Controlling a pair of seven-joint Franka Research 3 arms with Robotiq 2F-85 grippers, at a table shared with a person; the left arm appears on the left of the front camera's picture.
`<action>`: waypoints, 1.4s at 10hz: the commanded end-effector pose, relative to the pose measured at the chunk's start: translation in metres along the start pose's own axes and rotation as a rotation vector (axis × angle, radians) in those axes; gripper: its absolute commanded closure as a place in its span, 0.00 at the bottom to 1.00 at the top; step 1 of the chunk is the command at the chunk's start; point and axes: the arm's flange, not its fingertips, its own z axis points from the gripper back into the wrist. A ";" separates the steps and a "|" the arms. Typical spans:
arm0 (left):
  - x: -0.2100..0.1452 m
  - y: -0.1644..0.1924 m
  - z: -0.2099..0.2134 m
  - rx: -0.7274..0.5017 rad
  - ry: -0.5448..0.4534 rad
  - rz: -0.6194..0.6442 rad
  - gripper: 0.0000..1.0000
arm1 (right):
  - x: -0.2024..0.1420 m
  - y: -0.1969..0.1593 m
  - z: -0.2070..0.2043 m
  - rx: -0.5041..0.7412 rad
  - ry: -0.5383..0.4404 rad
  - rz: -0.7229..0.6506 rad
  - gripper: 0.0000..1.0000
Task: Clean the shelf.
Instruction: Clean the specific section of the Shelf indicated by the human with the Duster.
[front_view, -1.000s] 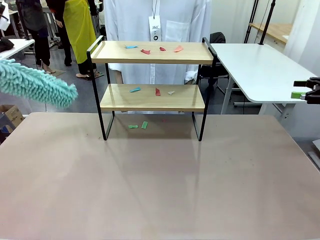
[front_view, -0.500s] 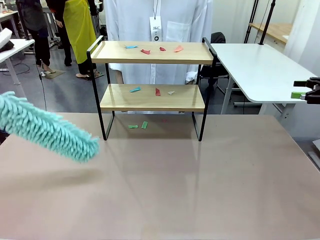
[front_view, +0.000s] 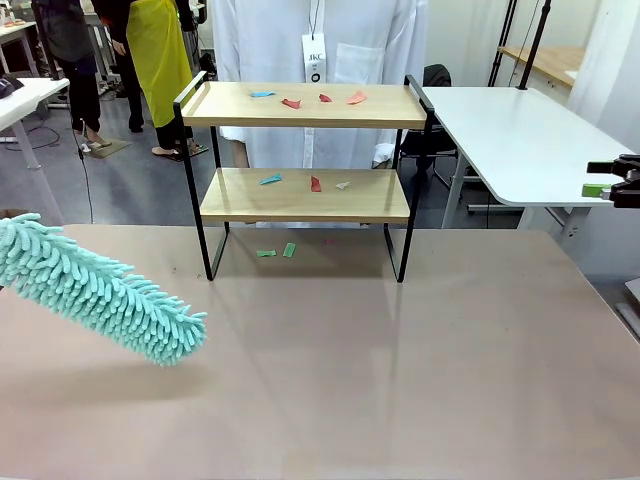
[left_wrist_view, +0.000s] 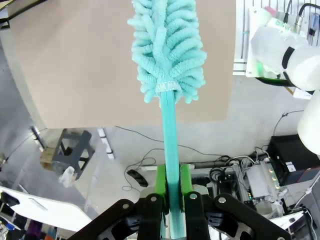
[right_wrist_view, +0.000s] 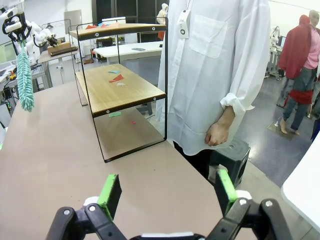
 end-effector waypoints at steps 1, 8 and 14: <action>-0.004 -0.002 0.002 0.012 0.001 0.002 0.87 | 0.003 0.001 -0.001 0.000 -0.004 0.004 0.00; -0.004 -0.002 0.002 0.012 0.001 0.002 0.87 | 0.003 0.001 -0.001 0.000 -0.004 0.004 0.00; -0.004 -0.002 0.002 0.012 0.001 0.002 0.87 | 0.003 0.001 -0.001 0.000 -0.004 0.004 0.00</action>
